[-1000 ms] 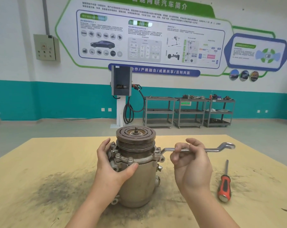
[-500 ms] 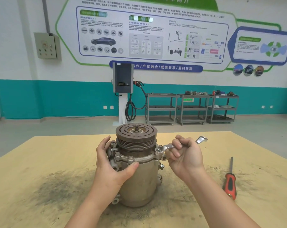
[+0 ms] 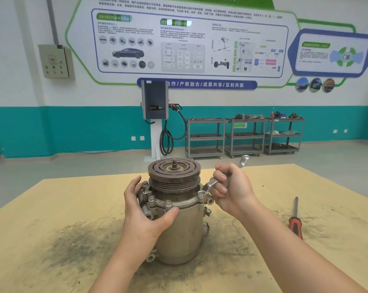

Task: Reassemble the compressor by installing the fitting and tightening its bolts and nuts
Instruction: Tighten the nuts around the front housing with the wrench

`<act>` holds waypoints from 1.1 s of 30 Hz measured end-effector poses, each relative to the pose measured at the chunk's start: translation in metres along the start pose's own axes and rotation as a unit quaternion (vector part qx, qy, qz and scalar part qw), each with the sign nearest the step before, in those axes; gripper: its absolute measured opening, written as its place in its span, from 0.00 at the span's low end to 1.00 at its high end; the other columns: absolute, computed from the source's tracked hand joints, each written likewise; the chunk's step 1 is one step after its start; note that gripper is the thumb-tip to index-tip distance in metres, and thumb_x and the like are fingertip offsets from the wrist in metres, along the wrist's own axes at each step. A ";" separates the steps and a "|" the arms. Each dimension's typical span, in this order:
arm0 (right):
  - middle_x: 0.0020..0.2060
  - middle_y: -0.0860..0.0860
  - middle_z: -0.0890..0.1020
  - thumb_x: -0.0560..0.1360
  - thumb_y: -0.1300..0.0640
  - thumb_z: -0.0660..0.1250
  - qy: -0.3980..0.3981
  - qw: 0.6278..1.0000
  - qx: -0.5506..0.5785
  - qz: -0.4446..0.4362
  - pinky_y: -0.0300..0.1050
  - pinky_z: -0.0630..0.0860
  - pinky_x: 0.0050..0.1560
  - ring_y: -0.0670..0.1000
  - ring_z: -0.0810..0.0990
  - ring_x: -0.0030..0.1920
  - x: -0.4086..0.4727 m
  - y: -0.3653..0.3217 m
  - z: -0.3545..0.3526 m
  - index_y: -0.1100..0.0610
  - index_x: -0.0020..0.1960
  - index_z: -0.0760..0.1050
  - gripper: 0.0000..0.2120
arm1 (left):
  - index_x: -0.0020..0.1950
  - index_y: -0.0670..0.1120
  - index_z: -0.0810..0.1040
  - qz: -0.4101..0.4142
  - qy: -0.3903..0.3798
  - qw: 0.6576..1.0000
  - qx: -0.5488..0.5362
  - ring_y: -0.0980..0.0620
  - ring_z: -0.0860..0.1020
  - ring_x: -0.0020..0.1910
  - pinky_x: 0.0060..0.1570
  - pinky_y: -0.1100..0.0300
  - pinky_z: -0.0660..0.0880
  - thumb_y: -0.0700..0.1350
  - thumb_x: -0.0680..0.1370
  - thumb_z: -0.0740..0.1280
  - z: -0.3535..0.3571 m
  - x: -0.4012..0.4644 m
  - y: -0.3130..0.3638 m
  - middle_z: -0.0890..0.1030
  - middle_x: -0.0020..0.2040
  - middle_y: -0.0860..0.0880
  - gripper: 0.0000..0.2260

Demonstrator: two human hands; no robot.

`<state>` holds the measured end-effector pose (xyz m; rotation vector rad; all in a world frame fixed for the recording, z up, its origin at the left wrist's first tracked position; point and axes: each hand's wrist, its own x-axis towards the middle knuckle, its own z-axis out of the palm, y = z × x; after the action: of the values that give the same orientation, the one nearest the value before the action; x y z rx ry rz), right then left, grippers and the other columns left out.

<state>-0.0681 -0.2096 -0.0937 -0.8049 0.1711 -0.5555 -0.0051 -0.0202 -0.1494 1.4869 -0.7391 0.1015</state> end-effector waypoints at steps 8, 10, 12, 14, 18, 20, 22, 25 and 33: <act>0.24 0.51 0.69 0.75 0.65 0.52 0.035 0.990 0.074 -0.111 0.37 0.63 0.20 0.49 0.64 0.20 -0.031 0.016 -0.017 0.58 0.40 0.67 0.09 | 0.60 0.79 0.55 -0.002 0.004 1.000 0.005 0.57 0.70 0.68 0.70 0.52 0.67 0.65 0.55 0.75 0.000 0.000 -0.003 0.65 0.71 0.59 0.41; 0.26 0.54 0.73 0.75 0.66 0.53 0.033 0.982 0.034 -0.184 0.38 0.66 0.23 0.51 0.67 0.21 -0.046 0.021 -0.020 0.58 0.40 0.69 0.10 | 0.59 0.79 0.55 0.000 0.006 1.000 0.006 0.59 0.70 0.68 0.70 0.53 0.67 0.65 0.55 0.75 0.001 0.000 -0.002 0.65 0.69 0.61 0.41; 0.30 0.57 0.79 0.73 0.64 0.56 0.026 0.955 -0.047 -0.293 0.38 0.70 0.27 0.53 0.72 0.24 -0.065 0.033 -0.022 0.56 0.41 0.71 0.08 | 0.59 0.79 0.55 0.001 0.011 1.000 0.009 0.58 0.70 0.68 0.71 0.52 0.66 0.65 0.55 0.75 0.001 0.001 -0.002 0.66 0.69 0.60 0.40; 0.35 0.54 0.82 0.74 0.61 0.59 0.012 0.895 -0.179 -0.408 0.39 0.74 0.33 0.52 0.77 0.30 -0.080 0.048 -0.019 0.50 0.42 0.74 0.08 | 0.59 0.79 0.55 0.001 0.014 1.000 0.011 0.56 0.69 0.69 0.71 0.49 0.67 0.65 0.55 0.75 0.002 0.000 -0.002 0.66 0.70 0.58 0.40; 0.40 0.43 0.81 0.75 0.55 0.66 -0.032 0.736 -0.419 -0.531 0.37 0.77 0.40 0.44 0.81 0.39 -0.087 0.065 -0.003 0.45 0.47 0.75 0.05 | 0.60 0.79 0.55 0.004 0.017 1.000 0.012 0.55 0.70 0.68 0.71 0.48 0.67 0.65 0.55 0.76 0.001 0.000 -0.003 0.66 0.70 0.57 0.41; 0.42 0.43 0.81 0.76 0.54 0.69 -0.089 0.673 -0.464 -0.569 0.40 0.78 0.43 0.45 0.80 0.42 -0.085 0.062 0.001 0.53 0.46 0.77 0.03 | 0.60 0.79 0.55 0.004 0.016 1.000 0.014 0.53 0.71 0.68 0.70 0.47 0.68 0.65 0.55 0.76 0.001 0.000 -0.003 0.66 0.70 0.57 0.41; 0.43 0.47 0.82 0.78 0.51 0.66 -0.106 0.656 -0.461 -0.589 0.39 0.78 0.44 0.46 0.81 0.43 -0.084 0.056 0.001 0.57 0.44 0.78 0.10 | 0.60 0.79 0.55 0.006 0.016 1.000 0.011 0.53 0.71 0.69 0.70 0.46 0.68 0.64 0.55 0.76 0.001 0.000 -0.003 0.67 0.71 0.56 0.42; 0.39 0.48 0.83 0.83 0.50 0.57 -0.074 0.768 -0.343 -0.536 0.36 0.75 0.37 0.46 0.80 0.35 -0.086 0.038 0.008 0.48 0.49 0.73 0.07 | 0.60 0.79 0.56 0.004 0.015 1.000 -0.005 0.55 0.70 0.69 0.71 0.47 0.67 0.63 0.55 0.76 0.002 0.000 -0.003 0.67 0.71 0.56 0.41; 0.26 0.56 0.77 0.83 0.64 0.51 0.052 0.982 -0.004 -0.180 0.39 0.68 0.24 0.50 0.70 0.23 -0.046 0.001 -0.007 0.57 0.52 0.65 0.06 | 0.59 0.79 0.56 0.003 0.005 1.000 -0.005 0.58 0.70 0.68 0.71 0.50 0.67 0.63 0.55 0.75 0.002 0.000 0.001 0.67 0.71 0.57 0.40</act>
<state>-0.1089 -0.1889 -0.1016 -0.8190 0.1241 -0.9395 -0.0064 -0.0214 -0.1486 1.4735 -0.7349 0.1093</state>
